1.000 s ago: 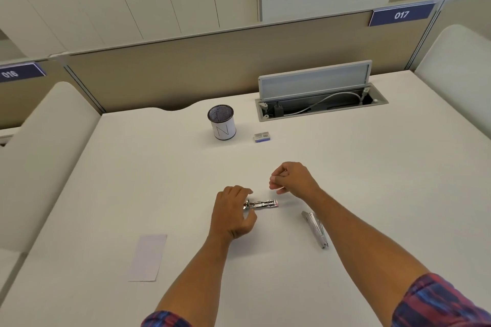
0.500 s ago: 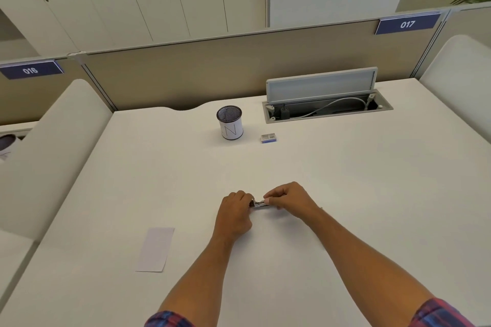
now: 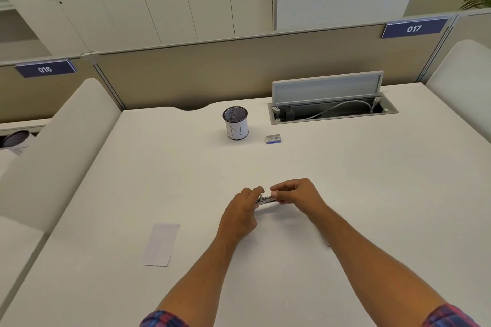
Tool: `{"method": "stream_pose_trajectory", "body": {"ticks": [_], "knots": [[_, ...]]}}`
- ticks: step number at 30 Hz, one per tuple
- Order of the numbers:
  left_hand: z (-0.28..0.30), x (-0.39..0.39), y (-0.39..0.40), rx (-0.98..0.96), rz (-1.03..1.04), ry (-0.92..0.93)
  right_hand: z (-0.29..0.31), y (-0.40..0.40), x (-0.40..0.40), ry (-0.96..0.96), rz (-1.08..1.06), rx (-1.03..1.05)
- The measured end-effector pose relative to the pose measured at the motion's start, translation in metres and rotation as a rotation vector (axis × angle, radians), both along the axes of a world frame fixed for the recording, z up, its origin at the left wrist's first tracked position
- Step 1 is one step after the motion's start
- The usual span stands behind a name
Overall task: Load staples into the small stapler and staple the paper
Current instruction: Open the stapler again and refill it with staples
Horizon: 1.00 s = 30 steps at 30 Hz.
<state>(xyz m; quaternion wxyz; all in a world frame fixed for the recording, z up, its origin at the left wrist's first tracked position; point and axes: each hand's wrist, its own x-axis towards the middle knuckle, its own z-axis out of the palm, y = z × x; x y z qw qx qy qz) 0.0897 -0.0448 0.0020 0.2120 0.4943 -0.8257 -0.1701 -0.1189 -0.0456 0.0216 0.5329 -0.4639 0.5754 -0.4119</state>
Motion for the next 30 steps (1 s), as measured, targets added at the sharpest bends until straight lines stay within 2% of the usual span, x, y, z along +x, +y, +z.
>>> {"method": "stream_pose_trajectory", "body": {"ticks": [3, 8, 15, 22, 30], "knots": [[0.003, 0.0, 0.001, -0.025, -0.011, 0.011, 0.004, -0.001, -0.001, 0.025, 0.018, -0.011], [0.008, -0.001, 0.003, -0.076, -0.019, 0.05, 0.015, -0.004, -0.003, 0.24, 0.102, -0.085], [0.015, -0.001, 0.003, -0.128, -0.029, 0.079, 0.025, -0.006, -0.004, 0.319, 0.152, -0.106], [0.014, 0.001, 0.004, -0.124, -0.027, 0.083, 0.023, -0.011, 0.001, 0.557, 0.207, -0.14], [0.012, 0.003, 0.003, -0.125, -0.023, 0.084, 0.024, -0.011, 0.0, 0.662, 0.297, -0.243]]}}
